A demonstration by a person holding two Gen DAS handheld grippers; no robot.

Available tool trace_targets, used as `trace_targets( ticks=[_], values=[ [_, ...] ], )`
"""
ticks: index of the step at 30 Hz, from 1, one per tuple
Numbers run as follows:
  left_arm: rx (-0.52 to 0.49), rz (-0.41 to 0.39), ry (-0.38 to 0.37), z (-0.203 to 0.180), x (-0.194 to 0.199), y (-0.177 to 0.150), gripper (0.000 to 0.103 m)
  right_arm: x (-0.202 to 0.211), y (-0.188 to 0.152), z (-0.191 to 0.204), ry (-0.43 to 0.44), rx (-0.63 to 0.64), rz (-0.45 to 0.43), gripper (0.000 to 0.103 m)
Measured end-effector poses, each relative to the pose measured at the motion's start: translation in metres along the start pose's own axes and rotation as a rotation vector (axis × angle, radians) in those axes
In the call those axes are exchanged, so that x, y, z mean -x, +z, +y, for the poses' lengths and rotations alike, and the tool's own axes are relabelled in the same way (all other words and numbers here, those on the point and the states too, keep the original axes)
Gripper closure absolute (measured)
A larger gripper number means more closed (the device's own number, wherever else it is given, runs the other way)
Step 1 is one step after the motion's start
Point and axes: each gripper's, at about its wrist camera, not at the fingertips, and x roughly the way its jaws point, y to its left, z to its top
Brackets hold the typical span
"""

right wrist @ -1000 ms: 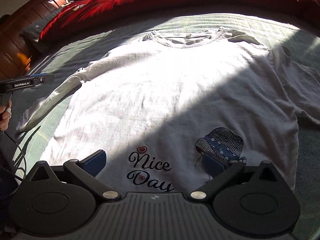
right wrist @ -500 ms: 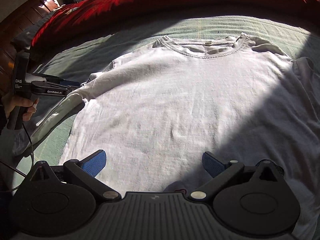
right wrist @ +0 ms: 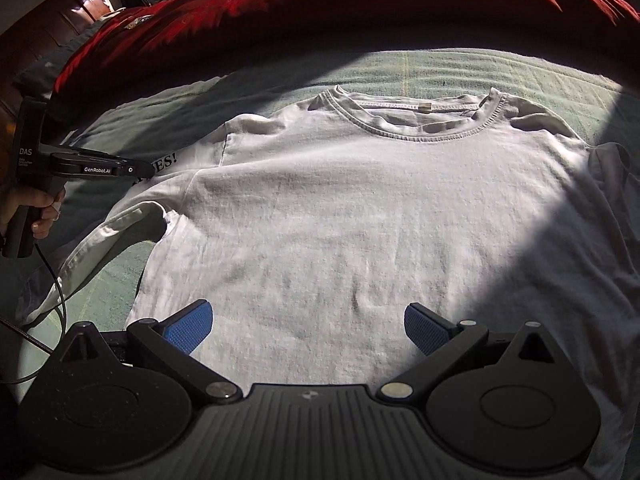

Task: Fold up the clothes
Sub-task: 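Grasp the folded side of the 'OH,YES!' shirt with the left gripper and unfold it outward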

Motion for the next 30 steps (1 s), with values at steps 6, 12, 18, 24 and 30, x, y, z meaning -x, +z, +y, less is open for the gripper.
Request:
trace_targets(
  ticks=[6, 12, 18, 24, 30],
  values=[
    [0.039, -0.067, -0.150, -0.018, -0.003, 0.027, 0.081, -0.001, 0.001, 0.003, 0.001, -0.012, -0.004, 0.000],
    [0.005, 0.044, -0.338, -0.058, -0.060, 0.039, 0.064, -0.004, 0.000, 0.009, 0.013, -0.024, -0.002, 0.000],
    [-0.004, -0.006, -0.112, -0.047, -0.081, 0.055, 0.064, -0.002, -0.005, 0.012, -0.001, -0.015, -0.005, 0.000],
    [-0.011, -0.016, -0.114, -0.027, -0.033, 0.048, 0.064, 0.002, -0.010, 0.004, 0.011, -0.062, -0.012, 0.000],
    [0.023, 0.114, 0.022, 0.004, 0.015, -0.011, 0.064, 0.004, -0.008, 0.001, 0.035, -0.041, -0.023, 0.000]
  ],
)
